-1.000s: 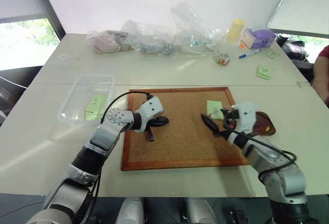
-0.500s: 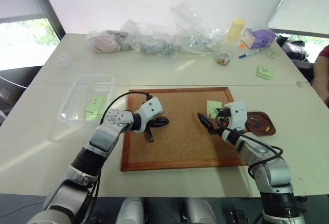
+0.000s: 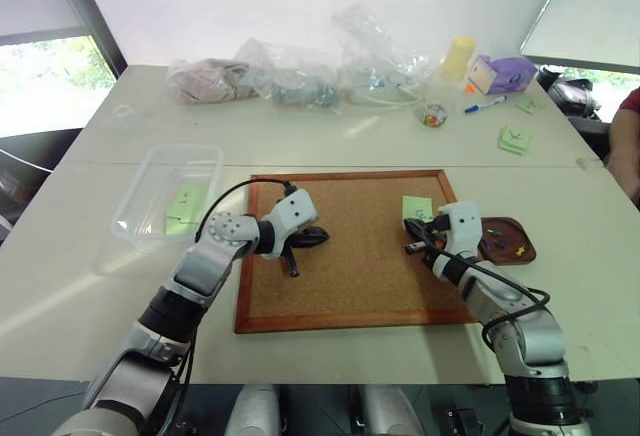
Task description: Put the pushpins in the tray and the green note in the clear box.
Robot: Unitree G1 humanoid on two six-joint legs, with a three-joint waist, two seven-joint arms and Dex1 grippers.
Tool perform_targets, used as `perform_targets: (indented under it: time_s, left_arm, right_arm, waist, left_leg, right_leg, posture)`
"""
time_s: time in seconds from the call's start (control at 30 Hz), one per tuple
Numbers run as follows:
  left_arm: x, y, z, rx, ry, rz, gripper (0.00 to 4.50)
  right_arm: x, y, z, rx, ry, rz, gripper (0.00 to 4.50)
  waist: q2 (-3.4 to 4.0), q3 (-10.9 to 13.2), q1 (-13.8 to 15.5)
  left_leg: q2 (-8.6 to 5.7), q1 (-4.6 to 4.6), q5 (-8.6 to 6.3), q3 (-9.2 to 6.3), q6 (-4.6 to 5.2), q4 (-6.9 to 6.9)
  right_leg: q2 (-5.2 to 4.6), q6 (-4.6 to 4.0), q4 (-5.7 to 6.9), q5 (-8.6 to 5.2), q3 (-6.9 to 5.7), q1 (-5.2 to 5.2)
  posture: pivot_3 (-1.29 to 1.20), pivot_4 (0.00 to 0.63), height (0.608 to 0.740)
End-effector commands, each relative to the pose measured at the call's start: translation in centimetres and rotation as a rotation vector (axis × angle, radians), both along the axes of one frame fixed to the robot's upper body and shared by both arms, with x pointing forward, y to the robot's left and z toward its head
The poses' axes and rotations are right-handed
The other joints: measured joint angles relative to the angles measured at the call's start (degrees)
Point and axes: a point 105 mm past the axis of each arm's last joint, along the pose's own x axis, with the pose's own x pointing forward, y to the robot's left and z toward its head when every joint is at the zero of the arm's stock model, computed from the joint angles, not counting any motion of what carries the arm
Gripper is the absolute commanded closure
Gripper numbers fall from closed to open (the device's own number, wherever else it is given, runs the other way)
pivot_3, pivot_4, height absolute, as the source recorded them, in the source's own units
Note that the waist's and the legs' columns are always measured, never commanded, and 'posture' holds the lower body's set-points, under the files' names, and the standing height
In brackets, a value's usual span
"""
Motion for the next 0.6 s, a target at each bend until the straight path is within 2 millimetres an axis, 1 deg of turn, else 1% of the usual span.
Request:
perform_targets:
  time_s: [0.03,0.1,0.3,0.47,0.6]
  left_arm:
    - [-0.5,-0.2,-0.9,0.021,0.033,-0.017,4.50]
    - [-0.5,-0.1,-1.0,0.028,0.033,-0.020,4.50]
    - [-0.5,0.4,-1.5,0.063,0.041,-0.012,4.50]
    - [-0.5,0.6,-1.8,0.073,0.048,-0.008,4.50]
    - [-0.5,0.5,-1.6,0.061,0.051,-0.012,4.50]
  right_arm:
    - [-0.1,0.2,0.8,0.013,-0.036,0.007,4.43]
    - [-0.1,0.0,1.2,0.012,-0.064,-0.003,4.43]
    - [-0.2,-0.6,3.6,0.024,-0.193,-0.028,4.43]
    - [-0.5,-0.6,4.7,0.034,-0.249,-0.032,4.43]
    - [-0.7,-0.7,4.8,0.027,-0.257,-0.036,4.43]
  waist:
    - [0.00,0.0,0.0]
    - [0.00,0.0,0.0]
    - [0.01,0.0,0.0]
    - [0.01,0.0,0.0]
    - [0.01,0.0,0.0]
  left_leg:
    - [0.00,0.00,0.00,0.00,0.00,0.00]
    - [0.00,0.00,0.00,0.00,0.00,0.00]
    - [0.00,-0.01,0.00,0.01,0.00,0.00]
    - [0.00,0.01,0.00,0.00,0.00,0.00]
    - [0.00,0.02,0.00,0.01,0.00,0.00]
  right_leg:
    - [0.00,0.00,0.00,0.00,0.00,0.00]
    - [0.00,0.00,0.00,0.00,0.00,0.00]
    - [0.00,0.00,0.00,0.00,0.00,0.00]
    - [0.00,0.06,0.01,0.03,0.00,0.00]
    - [0.00,0.03,0.03,0.02,0.00,0.00]
  posture:
    - [0.00,0.150,0.737]
    - [0.00,0.150,0.737]
    - [0.00,0.150,0.737]
    - [0.00,0.150,0.737]
    - [0.00,0.150,0.737]
